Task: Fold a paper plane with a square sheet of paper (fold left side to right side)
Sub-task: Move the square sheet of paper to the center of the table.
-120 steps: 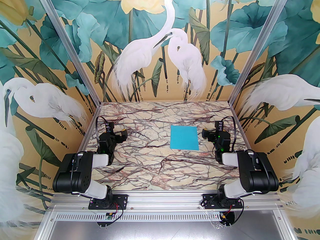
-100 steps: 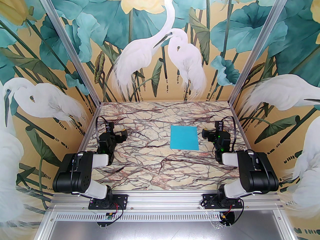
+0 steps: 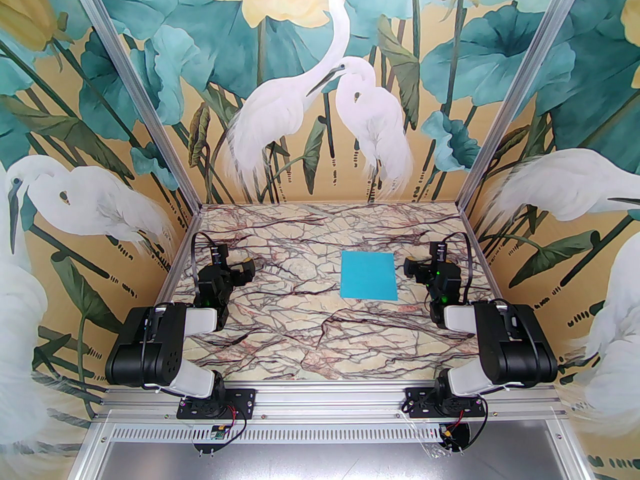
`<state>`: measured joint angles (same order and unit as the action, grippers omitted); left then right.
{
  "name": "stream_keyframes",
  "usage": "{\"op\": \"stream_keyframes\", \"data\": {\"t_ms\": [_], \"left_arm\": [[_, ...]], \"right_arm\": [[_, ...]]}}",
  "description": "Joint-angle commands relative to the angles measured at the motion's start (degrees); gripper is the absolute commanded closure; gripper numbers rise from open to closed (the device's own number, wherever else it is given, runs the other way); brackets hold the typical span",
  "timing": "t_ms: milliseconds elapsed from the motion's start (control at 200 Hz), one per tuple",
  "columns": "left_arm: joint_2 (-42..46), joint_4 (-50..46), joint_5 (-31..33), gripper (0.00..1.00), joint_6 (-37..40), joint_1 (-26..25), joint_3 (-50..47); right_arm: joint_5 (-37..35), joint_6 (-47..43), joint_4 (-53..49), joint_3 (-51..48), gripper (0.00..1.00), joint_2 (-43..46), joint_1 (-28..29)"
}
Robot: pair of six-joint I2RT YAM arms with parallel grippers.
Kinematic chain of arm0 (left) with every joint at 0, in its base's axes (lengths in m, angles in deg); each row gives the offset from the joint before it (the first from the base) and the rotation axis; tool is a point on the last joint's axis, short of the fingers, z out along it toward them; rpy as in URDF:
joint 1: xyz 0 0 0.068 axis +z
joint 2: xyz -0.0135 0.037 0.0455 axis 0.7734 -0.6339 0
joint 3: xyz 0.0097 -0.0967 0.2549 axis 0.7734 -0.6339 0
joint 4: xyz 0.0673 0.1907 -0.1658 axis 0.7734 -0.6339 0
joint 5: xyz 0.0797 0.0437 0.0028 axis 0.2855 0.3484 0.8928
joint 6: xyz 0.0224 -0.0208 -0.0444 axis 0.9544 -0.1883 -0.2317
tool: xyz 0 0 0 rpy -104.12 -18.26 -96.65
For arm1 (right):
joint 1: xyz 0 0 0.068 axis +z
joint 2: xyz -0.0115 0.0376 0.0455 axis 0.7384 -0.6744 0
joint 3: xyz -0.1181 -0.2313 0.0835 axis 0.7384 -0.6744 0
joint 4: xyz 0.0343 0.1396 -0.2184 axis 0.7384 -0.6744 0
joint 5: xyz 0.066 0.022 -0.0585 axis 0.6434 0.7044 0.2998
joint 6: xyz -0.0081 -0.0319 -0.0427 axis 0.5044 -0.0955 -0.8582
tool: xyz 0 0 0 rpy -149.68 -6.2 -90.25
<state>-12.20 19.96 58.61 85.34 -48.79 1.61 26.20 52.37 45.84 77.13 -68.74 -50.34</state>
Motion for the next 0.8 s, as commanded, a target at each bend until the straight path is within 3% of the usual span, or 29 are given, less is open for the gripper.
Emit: {"op": "stream_keyframes", "data": {"t_ms": [0,235,295,375,490,625,720,795], "left_arm": [[-1.1,1.3,-0.7,0.01,-0.4,-0.2,1.3],[-0.8,2.0,-0.7,0.01,-0.4,-0.2,0.9],[1.0,-1.9,0.6,0.01,-1.0,-0.2,2.3],[5.5,-12.3,0.6,0.01,-0.9,-0.2,6.2],[11.2,-25.7,-2.7,0.01,-1.4,-0.3,12.2],[13.5,-46.8,-7.6,0.01,-10.4,-0.4,23.3],[11.5,-59.7,-8.4,0.01,-19.4,-1.9,30.3],[9.4,-64.6,-10.2,0.01,-22.0,-6.0,33.6]], "right_arm": [[0.2,0.2,1.1,1.0,0.01,-0.8,0.0],[0.2,0.2,1.2,0.9,0.01,-0.8,0.1],[-2.0,1.0,-1.1,1.9,0.01,0.6,0.1],[-6.0,2.5,-11.2,5.1,0.01,5.2,0.1],[-6.3,3.8,-27.4,10.4,0.01,11.8,0.1],[-6.9,10.8,-49.8,20.0,0.01,14.5,0.1],[-1.5,12.8,-65.4,28.0,0.01,12.0,0.1],[3.3,13.9,-70.7,31.7,0.01,9.3,0.3]]}}
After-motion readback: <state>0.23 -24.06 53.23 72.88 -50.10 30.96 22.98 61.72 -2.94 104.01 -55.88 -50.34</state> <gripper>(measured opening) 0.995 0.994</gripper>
